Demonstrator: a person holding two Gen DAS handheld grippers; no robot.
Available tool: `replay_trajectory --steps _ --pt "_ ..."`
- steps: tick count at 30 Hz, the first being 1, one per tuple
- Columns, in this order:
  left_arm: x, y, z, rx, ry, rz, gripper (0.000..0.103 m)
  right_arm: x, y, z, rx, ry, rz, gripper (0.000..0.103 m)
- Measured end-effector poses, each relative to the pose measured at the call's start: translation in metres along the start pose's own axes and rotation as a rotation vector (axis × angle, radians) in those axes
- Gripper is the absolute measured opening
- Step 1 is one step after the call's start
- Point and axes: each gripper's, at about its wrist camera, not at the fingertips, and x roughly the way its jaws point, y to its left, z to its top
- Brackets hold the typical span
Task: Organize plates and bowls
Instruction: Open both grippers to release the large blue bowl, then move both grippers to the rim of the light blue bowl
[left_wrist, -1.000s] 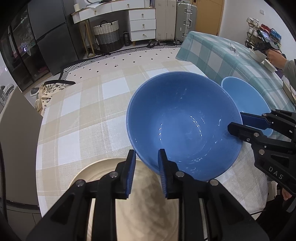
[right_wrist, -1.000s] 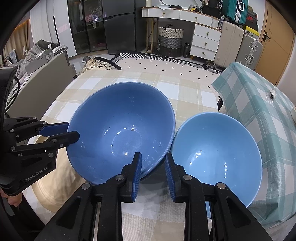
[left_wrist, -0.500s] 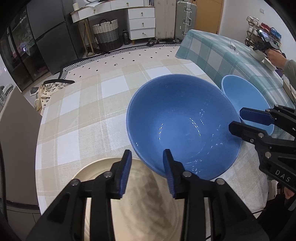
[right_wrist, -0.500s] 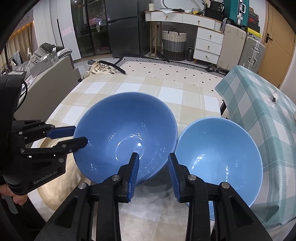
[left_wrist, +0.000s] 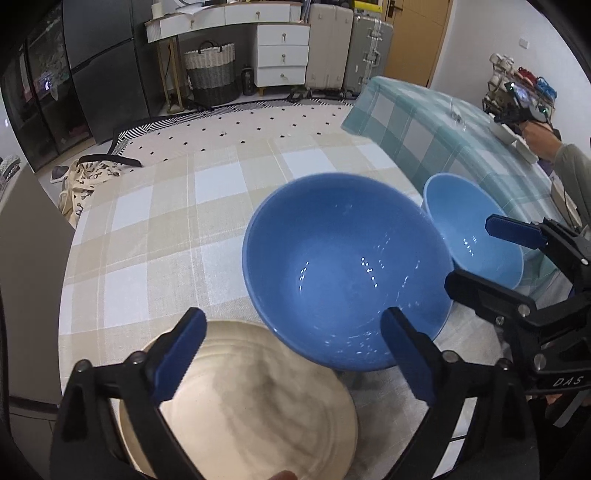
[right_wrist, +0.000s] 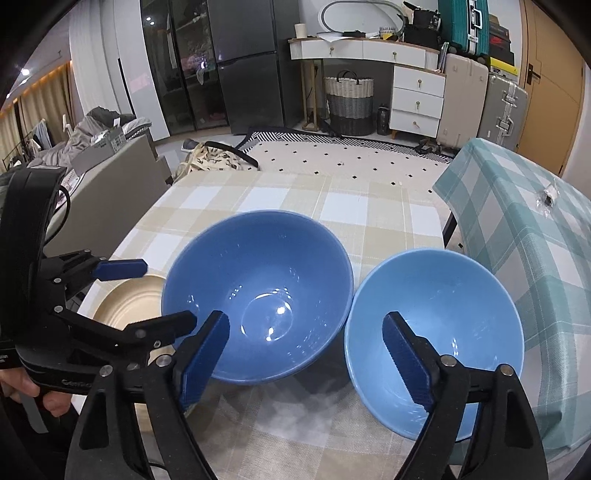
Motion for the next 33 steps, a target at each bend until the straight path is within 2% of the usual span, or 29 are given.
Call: replay_trajectory --steps 6,15,33 --pt "-0.009 0.003 0.003 -0.034 -0.035 -0.027 0.102 -0.015 -0.009 0.004 0.018 -0.060 -0.021 0.100" --pt "-0.013 -0.016 0.007 0.001 -0.057 -0.042 0.102 -0.041 -0.039 0.006 0.077 -0.142 -0.050 0.102" --pt "-0.001 -0.069 0.015 0.052 -0.036 -0.093 0.102 -0.057 -0.095 -0.009 0.161 -0.152 -0.142 0.102"
